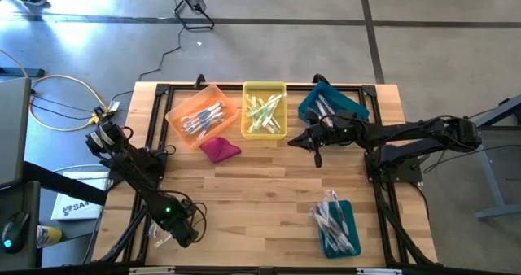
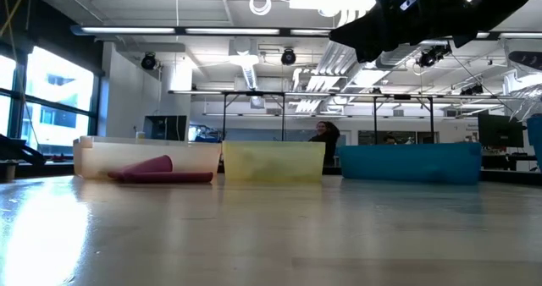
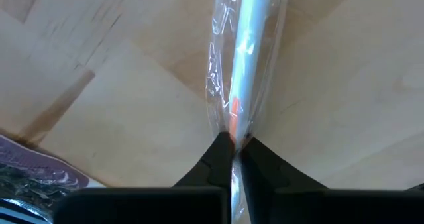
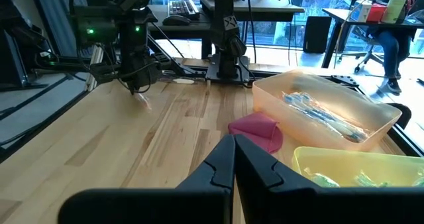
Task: Pick & Place Toothbrushes
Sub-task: Put the orange toothbrush into the top blue bin, then put the purple toothbrush into the bottom blue bin
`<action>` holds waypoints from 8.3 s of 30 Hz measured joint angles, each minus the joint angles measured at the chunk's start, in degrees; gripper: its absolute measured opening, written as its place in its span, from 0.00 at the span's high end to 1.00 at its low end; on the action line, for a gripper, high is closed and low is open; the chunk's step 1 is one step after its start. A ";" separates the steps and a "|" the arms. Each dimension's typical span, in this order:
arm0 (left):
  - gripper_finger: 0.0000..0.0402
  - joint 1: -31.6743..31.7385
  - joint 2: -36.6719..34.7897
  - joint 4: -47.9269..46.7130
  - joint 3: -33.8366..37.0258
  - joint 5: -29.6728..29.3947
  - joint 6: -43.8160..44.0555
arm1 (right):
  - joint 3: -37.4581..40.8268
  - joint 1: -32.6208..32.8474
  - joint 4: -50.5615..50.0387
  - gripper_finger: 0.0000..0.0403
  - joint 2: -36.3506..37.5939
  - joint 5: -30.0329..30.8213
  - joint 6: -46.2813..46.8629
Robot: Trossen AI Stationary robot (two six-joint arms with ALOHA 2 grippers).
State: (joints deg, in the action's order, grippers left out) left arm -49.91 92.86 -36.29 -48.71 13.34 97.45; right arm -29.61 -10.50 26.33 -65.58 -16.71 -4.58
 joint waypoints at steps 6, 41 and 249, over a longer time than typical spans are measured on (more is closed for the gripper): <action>0.98 0.00 0.04 0.12 0.02 -0.02 -1.33 | 0.00 0.00 0.01 0.99 0.00 0.00 0.00; 0.99 18.49 -26.96 -13.70 0.11 -30.67 -30.70 | 0.00 0.00 -0.80 0.99 0.00 0.14 -1.07; 0.99 48.47 -32.46 -21.69 -3.98 -7.21 -63.54 | -19.93 -14.41 -13.28 0.99 -19.33 -20.81 -1.43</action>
State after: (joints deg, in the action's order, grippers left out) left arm -1.44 60.40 -57.99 -52.69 6.13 33.91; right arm -49.54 -24.91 13.05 -84.92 -37.51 -6.01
